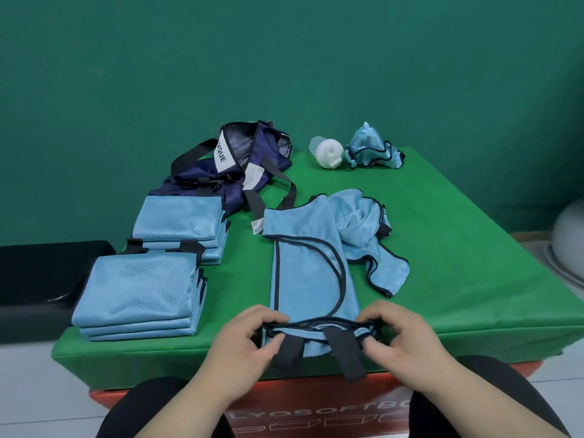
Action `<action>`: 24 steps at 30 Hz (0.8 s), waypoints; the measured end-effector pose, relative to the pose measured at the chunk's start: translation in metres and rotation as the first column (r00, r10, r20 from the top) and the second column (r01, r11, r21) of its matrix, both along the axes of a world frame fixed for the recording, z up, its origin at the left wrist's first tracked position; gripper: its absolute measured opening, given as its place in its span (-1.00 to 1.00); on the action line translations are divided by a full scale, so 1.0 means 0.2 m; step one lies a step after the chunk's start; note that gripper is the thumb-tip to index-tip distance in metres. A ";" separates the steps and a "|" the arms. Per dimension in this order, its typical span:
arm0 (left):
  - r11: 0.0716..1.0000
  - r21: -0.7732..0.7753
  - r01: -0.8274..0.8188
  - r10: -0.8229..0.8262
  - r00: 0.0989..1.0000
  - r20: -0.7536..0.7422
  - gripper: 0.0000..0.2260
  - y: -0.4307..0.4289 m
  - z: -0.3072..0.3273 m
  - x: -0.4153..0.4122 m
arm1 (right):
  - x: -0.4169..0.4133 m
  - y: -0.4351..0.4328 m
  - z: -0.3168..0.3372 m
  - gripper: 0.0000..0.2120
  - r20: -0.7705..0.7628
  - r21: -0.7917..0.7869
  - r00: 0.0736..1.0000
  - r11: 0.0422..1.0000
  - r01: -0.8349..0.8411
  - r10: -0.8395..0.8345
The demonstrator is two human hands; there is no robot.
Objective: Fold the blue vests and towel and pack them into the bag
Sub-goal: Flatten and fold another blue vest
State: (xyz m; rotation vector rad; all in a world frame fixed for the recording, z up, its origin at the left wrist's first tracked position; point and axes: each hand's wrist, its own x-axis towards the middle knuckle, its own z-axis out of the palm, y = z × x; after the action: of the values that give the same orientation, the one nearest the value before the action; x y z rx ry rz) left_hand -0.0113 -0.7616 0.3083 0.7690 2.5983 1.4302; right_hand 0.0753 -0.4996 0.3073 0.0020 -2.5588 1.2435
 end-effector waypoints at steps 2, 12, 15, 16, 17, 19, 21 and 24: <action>1.000 0.008 -0.013 0.013 1.000 0.013 -0.71 0.00 0.02 0.03 | 0.02 -0.01 0.01 -0.74 0.008 -0.055 1.000 0.998 0.019 -0.019; 1.000 0.012 -0.015 0.014 0.999 0.030 -0.66 -0.04 0.07 0.19 | 0.18 -0.08 0.07 -0.58 0.093 -0.232 0.995 0.971 0.058 -0.037; 1.000 0.021 -0.023 0.022 0.999 0.047 -0.69 -0.06 0.09 0.24 | 0.24 -0.11 0.10 -0.54 0.099 -0.285 0.994 0.956 0.071 -0.045; 0.999 0.029 -0.026 0.024 0.998 0.060 -0.66 -0.06 0.10 0.26 | 0.26 -0.11 0.11 -0.52 0.100 -0.302 0.994 0.950 0.076 -0.048; 0.999 0.039 -0.034 0.031 0.996 0.083 -0.64 -0.07 0.10 0.27 | 0.28 -0.12 0.11 -0.50 0.096 -0.322 0.994 0.943 0.079 -0.051; 0.997 0.067 -0.043 0.032 0.989 0.147 -0.65 -0.07 0.10 0.29 | 0.31 -0.13 0.13 -0.45 0.083 -0.363 0.995 0.928 0.088 -0.062; 0.994 0.099 -0.035 0.016 0.983 0.184 -0.70 -0.07 0.10 0.31 | 0.32 -0.14 0.15 -0.44 0.068 -0.388 0.996 0.918 0.084 -0.063; 0.991 0.124 -0.043 0.021 0.985 0.171 -0.72 -0.07 0.11 0.29 | 0.30 -0.13 0.17 -0.46 0.053 -0.408 0.996 0.909 0.086 -0.070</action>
State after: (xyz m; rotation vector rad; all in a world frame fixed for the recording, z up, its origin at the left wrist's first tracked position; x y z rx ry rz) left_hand 0.0467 -0.7753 0.3310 0.5912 2.4233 1.6073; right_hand 0.1352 -0.5259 0.3418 -0.2125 -2.2506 1.7363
